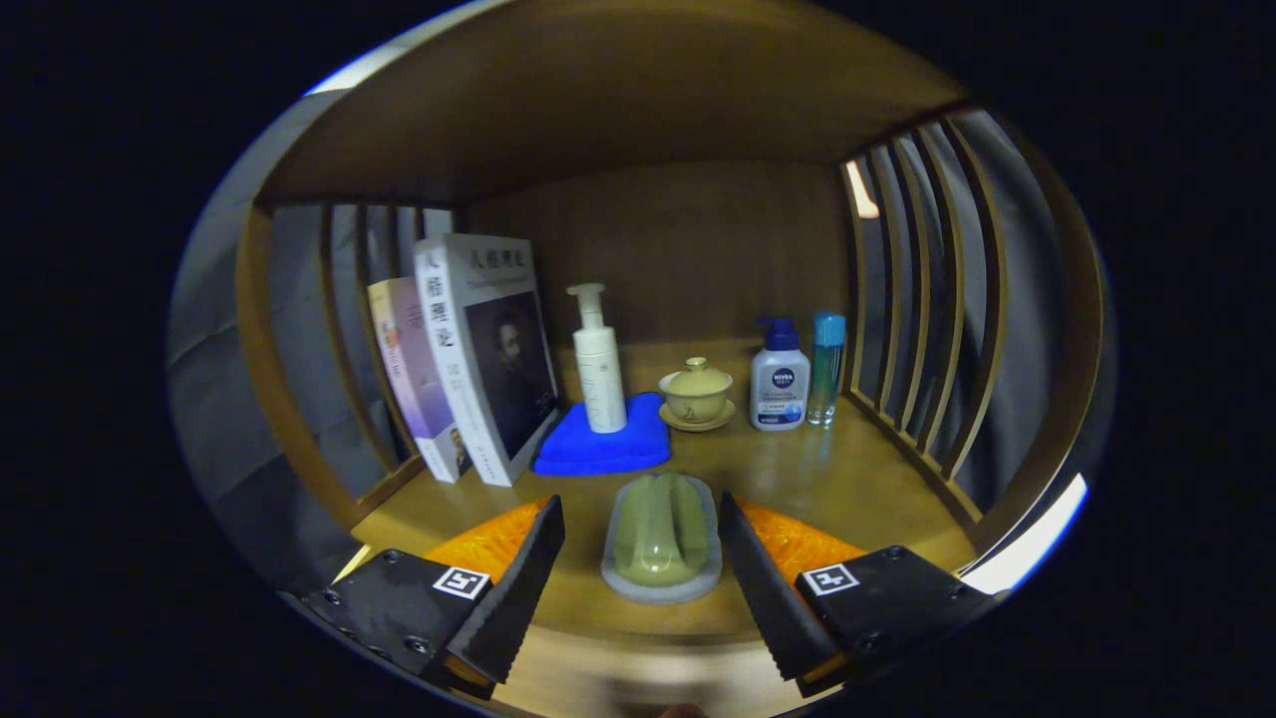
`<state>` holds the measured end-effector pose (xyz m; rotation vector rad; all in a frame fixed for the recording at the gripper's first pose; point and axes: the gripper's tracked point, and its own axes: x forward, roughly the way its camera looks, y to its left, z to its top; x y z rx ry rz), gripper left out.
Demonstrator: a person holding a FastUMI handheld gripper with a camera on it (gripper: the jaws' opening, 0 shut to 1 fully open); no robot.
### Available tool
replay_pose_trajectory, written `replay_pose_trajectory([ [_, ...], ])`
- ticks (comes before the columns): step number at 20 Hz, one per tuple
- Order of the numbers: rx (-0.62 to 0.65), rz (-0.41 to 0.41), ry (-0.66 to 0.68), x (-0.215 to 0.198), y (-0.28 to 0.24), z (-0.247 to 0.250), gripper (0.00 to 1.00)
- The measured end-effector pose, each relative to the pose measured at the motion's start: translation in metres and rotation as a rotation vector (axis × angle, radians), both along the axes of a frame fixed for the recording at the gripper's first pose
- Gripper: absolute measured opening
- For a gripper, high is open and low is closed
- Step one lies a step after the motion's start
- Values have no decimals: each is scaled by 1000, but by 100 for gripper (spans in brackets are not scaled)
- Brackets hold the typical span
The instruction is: Pull open the drawer, take out the items inside it, and place them on the countertop above the cabinet.
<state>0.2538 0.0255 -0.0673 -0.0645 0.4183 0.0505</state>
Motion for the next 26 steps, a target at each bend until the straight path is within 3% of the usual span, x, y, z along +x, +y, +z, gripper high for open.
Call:
replay_pose_trajectory([
  [4,-55,84,-46,-46,17,13,98],
  [8,-62,108,-95,-86,26,18,98],
  [15,-57,92,-198,-151,28,6,98],
  [21,1,19,-230,-191,7,-15,98],
  [26,-27,33,-271,-216,-1,-28,98],
])
